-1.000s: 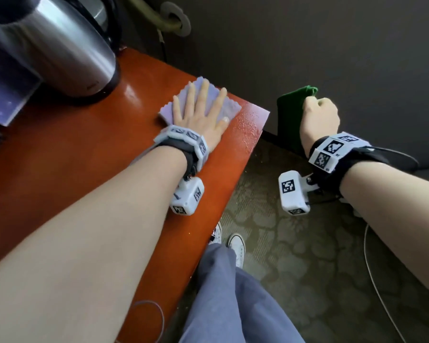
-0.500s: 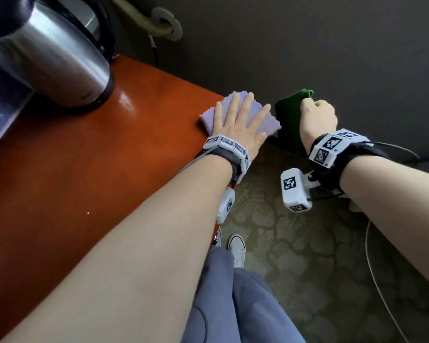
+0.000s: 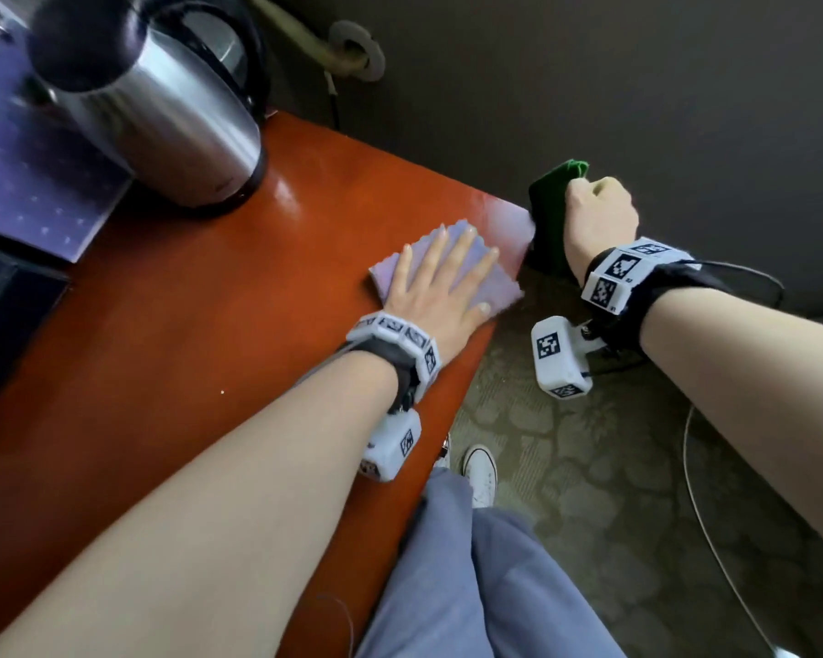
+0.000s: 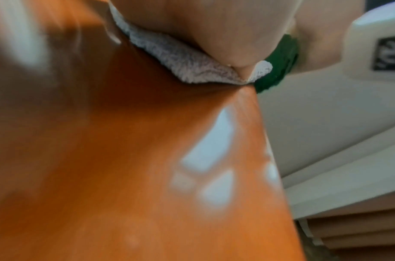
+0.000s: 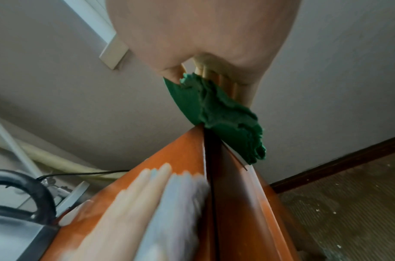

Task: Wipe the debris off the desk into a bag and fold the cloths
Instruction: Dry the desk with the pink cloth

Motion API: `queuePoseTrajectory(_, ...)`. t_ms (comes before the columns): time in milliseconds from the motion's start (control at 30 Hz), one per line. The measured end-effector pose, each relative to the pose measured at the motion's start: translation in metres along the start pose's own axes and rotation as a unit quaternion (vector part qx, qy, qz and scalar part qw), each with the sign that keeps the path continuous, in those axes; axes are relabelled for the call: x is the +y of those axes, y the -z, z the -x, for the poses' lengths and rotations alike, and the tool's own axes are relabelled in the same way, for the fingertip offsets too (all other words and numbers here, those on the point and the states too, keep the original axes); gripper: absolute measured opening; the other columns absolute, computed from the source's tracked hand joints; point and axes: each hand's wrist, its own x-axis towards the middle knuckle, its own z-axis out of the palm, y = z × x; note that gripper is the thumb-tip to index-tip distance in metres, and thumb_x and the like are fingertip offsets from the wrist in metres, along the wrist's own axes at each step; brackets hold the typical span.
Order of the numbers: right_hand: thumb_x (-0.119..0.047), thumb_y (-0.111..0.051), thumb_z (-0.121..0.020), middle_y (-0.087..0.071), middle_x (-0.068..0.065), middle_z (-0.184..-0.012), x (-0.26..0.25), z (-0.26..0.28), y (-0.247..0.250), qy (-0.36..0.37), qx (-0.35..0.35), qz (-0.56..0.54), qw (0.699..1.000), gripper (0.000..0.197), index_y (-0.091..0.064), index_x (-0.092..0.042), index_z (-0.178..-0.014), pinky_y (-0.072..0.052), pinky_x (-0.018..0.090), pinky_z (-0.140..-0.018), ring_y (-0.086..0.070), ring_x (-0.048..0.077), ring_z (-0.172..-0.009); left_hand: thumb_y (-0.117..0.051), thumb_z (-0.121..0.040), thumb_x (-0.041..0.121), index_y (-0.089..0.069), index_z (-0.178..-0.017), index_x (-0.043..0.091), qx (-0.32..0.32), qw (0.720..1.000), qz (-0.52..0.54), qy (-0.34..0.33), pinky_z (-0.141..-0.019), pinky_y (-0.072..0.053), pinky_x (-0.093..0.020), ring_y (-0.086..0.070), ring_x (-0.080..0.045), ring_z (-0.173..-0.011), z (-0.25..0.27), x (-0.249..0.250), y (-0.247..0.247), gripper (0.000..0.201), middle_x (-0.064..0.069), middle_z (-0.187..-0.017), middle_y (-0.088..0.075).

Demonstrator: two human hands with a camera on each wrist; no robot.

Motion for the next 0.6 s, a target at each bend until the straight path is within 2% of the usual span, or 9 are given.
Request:
queuePoseTrajectory(133,-0.03,-0.041,-0.092,-0.052,0.001,-0.093,0.006,0.004,-0.001,0.023,0.002,0.008,1.0,0.033,-0.058,-0.007,-0.109,-0.028,0.027,-0.072,-0.045,0.022,-0.087,-0.029,-0.101,0.05,-0.002,-0.156,0.039,0.017,0.998,0.037,0.057,-0.121,0.006,-0.052,0.01,-0.022,-0.152,-0.049,-0.003,0.01,0.063,0.005,-0.166,0.009)
queuePoseTrajectory(233,-0.028,-0.041,-0.093,-0.053,0.001,-0.094,0.007,0.007,-0.001,0.034,0.01,0.013,0.999,0.031,-0.057,-0.007,-0.109,-0.028,0.026,-0.072,-0.046,0.021,-0.087,-0.03,-0.101,0.05,-0.004,-0.157,0.037,0.056,0.994,0.035,0.083,-0.121,0.003,-0.055,0.007,-0.026,-0.153,-0.054,0.01,0.006,0.063,0.001,-0.166,0.006)
queuePoseTrajectory(433,-0.028,-0.041,-0.092,-0.053,0.001,-0.095,-0.002,0.003,0.005,0.036,0.023,0.02,0.999,0.033,-0.058,-0.007,-0.109,-0.029,0.026,-0.073,-0.045,0.02,-0.089,-0.039,-0.097,0.048,-0.015,-0.157,0.033,0.069,0.996,0.025,0.058,-0.121,0.0,-0.055,0.002,-0.03,-0.153,-0.036,0.04,0.0,0.066,-0.003,-0.166,-0.002)
queuePoseTrajectory(600,-0.028,-0.039,-0.092,-0.053,0.002,-0.095,-0.008,0.0,0.005,0.059,0.024,0.046,0.997,0.027,-0.056,-0.01,-0.102,-0.028,0.026,-0.071,-0.045,0.022,-0.087,-0.035,-0.099,0.051,-0.02,-0.154,0.039,0.058,0.997,0.037,0.028,-0.121,0.002,-0.051,0.002,-0.024,-0.153,-0.057,0.039,0.008,0.059,0.005,-0.166,-0.006)
